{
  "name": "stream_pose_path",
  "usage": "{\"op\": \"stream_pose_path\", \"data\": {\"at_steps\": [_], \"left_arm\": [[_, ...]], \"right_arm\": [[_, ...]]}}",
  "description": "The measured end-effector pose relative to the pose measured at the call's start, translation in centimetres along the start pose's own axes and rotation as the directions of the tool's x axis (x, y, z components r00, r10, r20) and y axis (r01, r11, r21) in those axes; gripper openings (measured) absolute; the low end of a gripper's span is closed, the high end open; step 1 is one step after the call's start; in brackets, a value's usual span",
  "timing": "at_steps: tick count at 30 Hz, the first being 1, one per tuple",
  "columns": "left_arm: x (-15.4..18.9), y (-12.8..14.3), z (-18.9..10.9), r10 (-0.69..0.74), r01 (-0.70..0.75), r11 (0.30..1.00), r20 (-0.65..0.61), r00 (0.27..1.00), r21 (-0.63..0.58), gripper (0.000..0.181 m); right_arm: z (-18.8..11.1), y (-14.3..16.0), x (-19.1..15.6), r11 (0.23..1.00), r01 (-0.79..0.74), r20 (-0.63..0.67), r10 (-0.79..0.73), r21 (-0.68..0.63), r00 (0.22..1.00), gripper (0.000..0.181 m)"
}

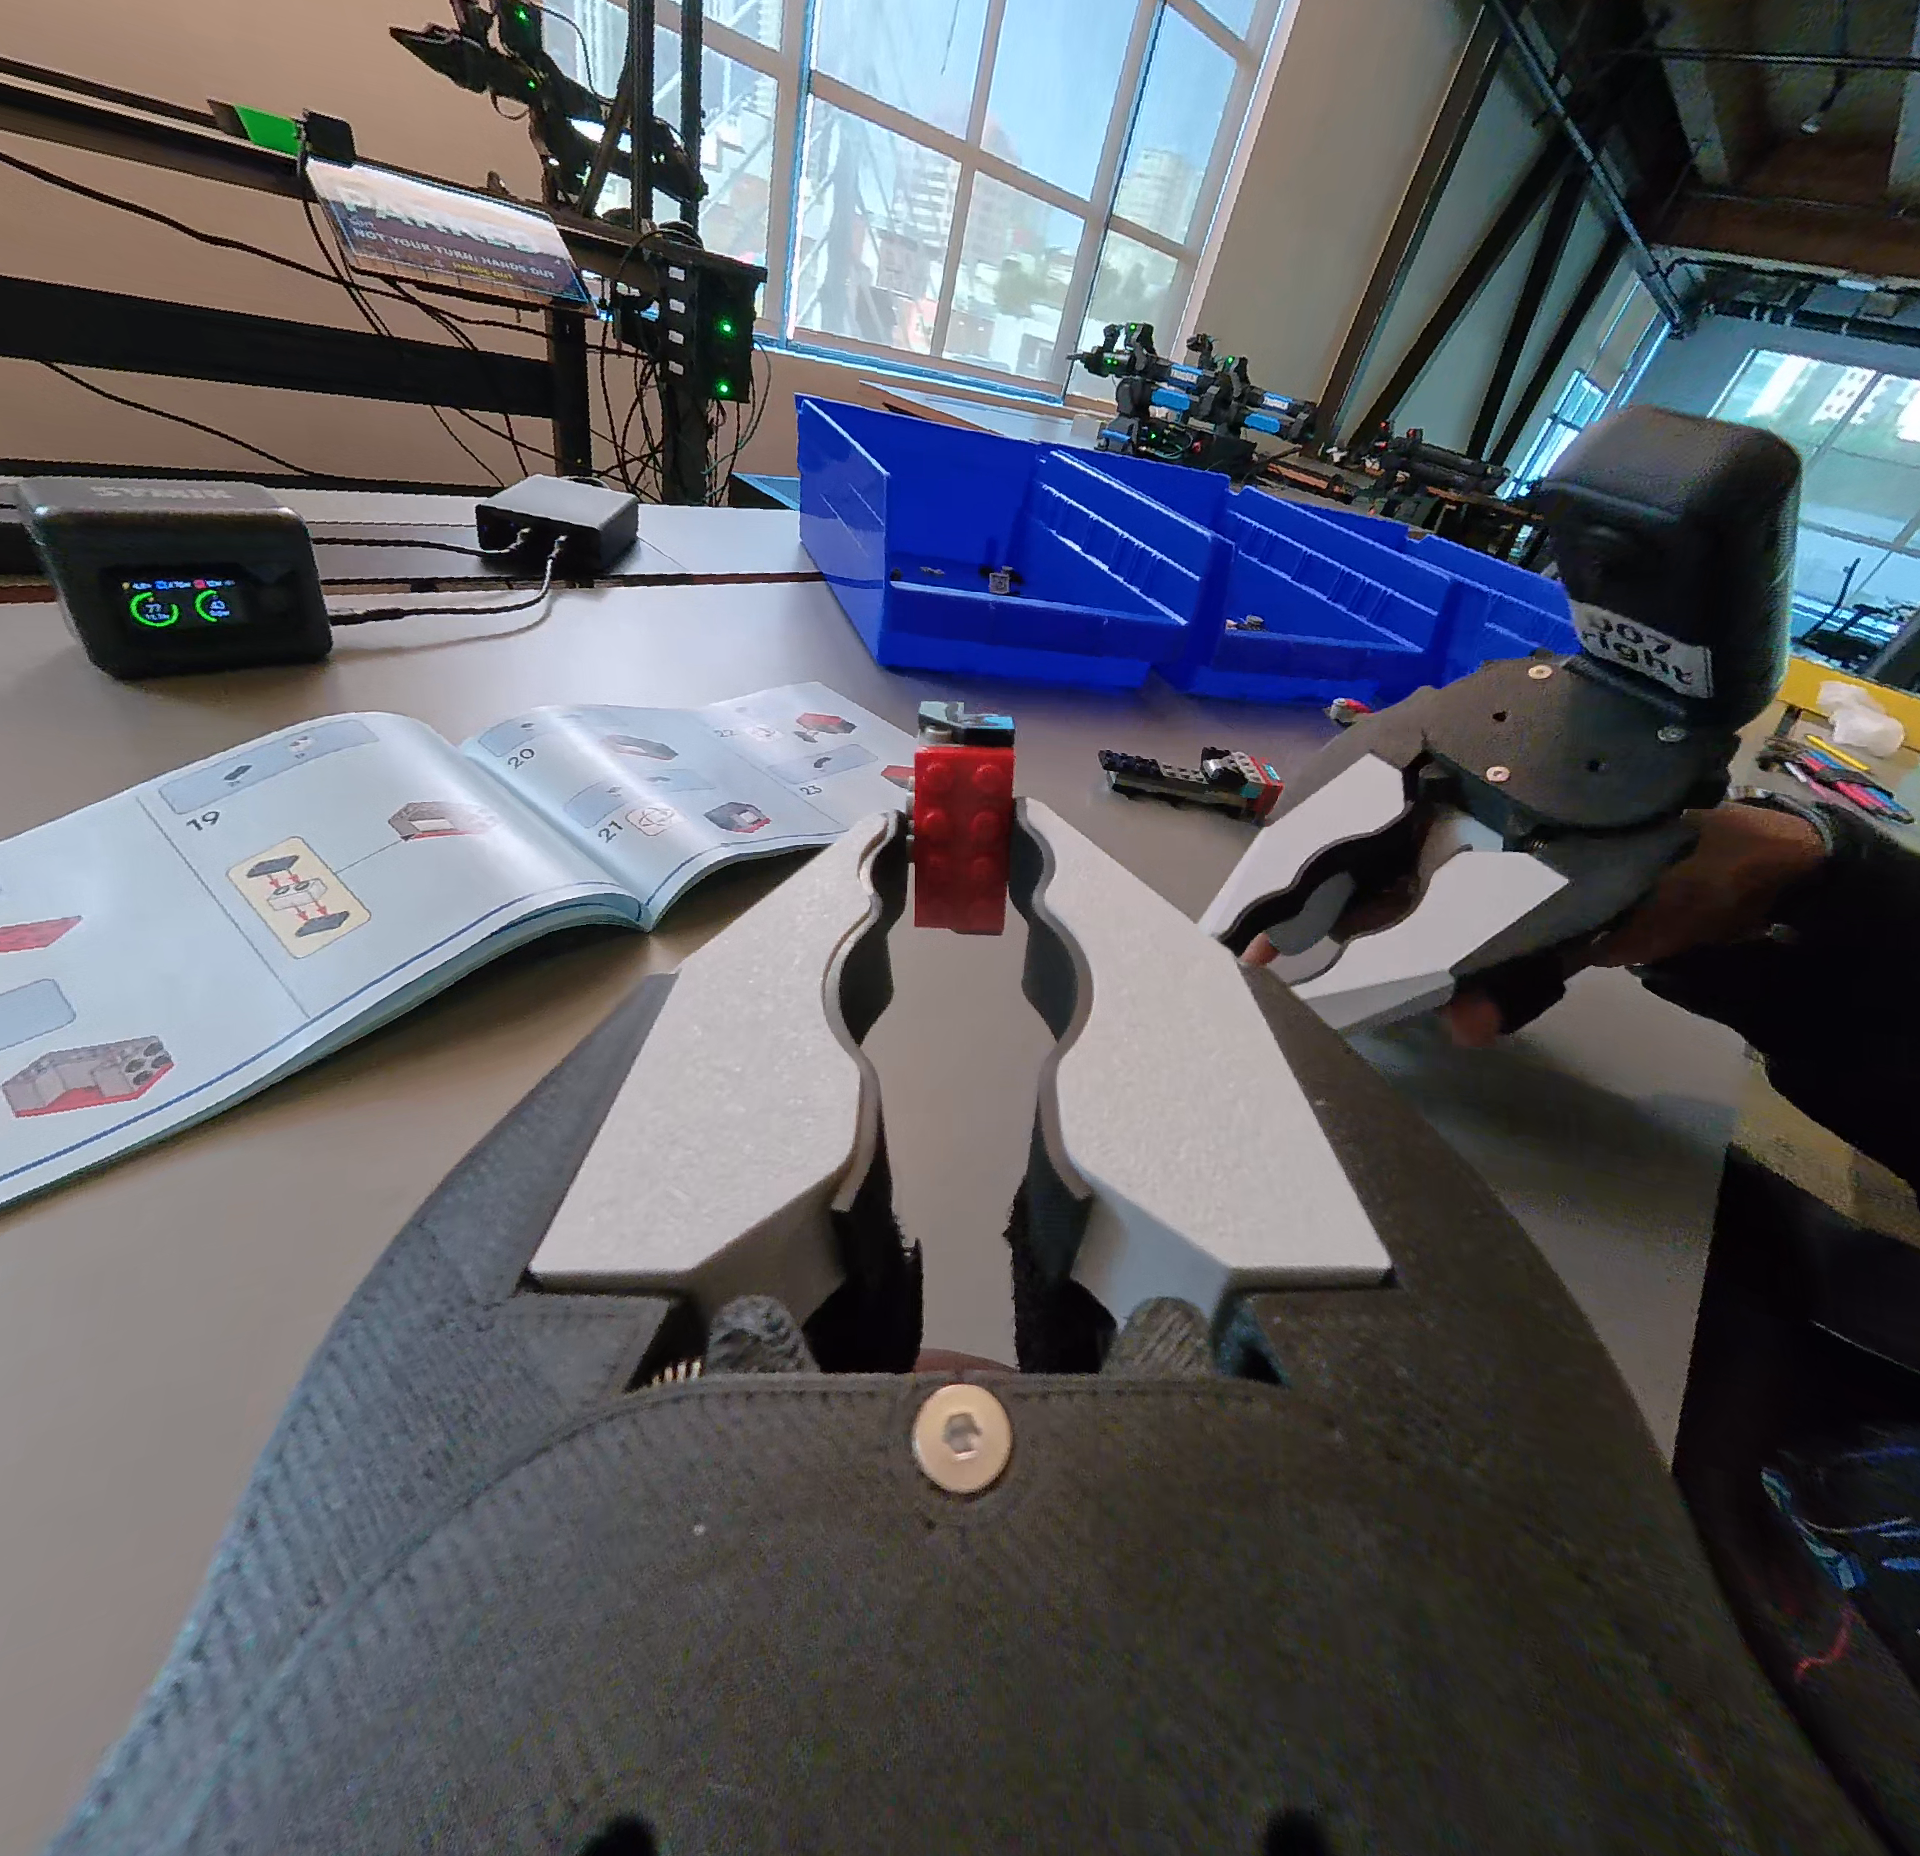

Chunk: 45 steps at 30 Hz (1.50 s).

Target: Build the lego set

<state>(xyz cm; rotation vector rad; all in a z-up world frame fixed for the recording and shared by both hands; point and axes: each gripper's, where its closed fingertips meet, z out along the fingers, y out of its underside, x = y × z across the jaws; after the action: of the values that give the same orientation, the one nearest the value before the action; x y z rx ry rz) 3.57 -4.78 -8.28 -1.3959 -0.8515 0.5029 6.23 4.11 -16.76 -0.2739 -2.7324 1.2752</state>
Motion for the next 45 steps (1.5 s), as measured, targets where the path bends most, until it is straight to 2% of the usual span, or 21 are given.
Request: {"op": "stream_pose_path", "data": {"at_steps": [6, 10, 11, 13, 16, 18, 21, 24, 29, 35, 45], "left_arm": [[0.1, 0.0, 0.0, 0.011, -0.011, 1.000, 0.004, 1.000, -0.004, 0.019], [0.0, -0.1, -0.1, 0.010, -0.010, 1.000, 0.008, 1.000, 0.000, 0.019], [0.0, -0.1, -0.1, 0.009, -0.009, 1.000, 0.009, 1.000, 0.002, 0.019], [0.0, -0.1, -0.1, 0.007, -0.007, 1.000, 0.007, 1.000, 0.002, 0.019], [-0.1, -0.1, -0.1, 0.001, -0.001, 1.000, 0.004, 1.000, 0.003, 0.019], [0.0, -0.1, -0.1, -0.002, 0.002, 1.000, 0.000, 1.000, 0.005, 0.019], [-0.1, 0.0, -0.1, -0.002, 0.002, 1.000, 0.002, 1.000, 0.002, 0.019], [-0.3, 0.0, -0.1, -0.008, 0.008, 1.000, 0.011, 1.000, 0.000, 0.019], [-0.8, 0.0, -0.3, -0.009, 0.009, 1.000, 0.032, 0.999, 0.002, 0.019], [-1.3, -0.3, -0.7, -0.020, 0.020, 1.000, 0.040, 0.999, 0.013, 0.019], [-1.5, -0.3, -0.9, -0.019, 0.019, 1.000, 0.040, 0.999, 0.014, 0.019]], "right_arm": [[1.9, 0.5, -0.4, 0.996, 0.042, 0.006, -0.042, -0.077, 0.999, 0.018], [2.0, 0.5, -0.4, 0.994, 0.070, 0.013, -0.069, -0.084, 0.998, 0.010], [1.6, 0.0, -0.2, 0.994, 0.094, -0.007, -0.095, -0.053, 0.995, 0.008], [-0.1, -2.7, 0.5, 0.987, 0.114, -0.062, -0.108, 0.110, 0.992, 0.010], [-3.2, -5.5, 2.1, 0.956, 0.012, -0.079, 0.012, 0.293, 0.997, 0.029], [-4.5, -5.7, 3.0, 0.945, -0.002, -0.093, 0.034, 0.326, 0.995, 0.029], [-5.1, -4.8, 4.2, 0.951, -0.020, -0.129, 0.063, 0.307, 0.990, 0.028], [-4.3, -3.5, 5.0, 0.963, -0.077, -0.143, 0.117, 0.259, 0.983, 0.024], [-1.3, -3.1, 3.5, 0.976, -0.095, -0.090, 0.114, 0.194, 0.989, 0.022], [3.0, -2.9, 2.7, 0.997, -0.045, -0.048, 0.048, 0.071, 0.998, 0.016], [6.5, -3.4, 2.7, 0.998, 0.001, -0.026, -0.003, -0.059, 1.000, 0.018]]}}
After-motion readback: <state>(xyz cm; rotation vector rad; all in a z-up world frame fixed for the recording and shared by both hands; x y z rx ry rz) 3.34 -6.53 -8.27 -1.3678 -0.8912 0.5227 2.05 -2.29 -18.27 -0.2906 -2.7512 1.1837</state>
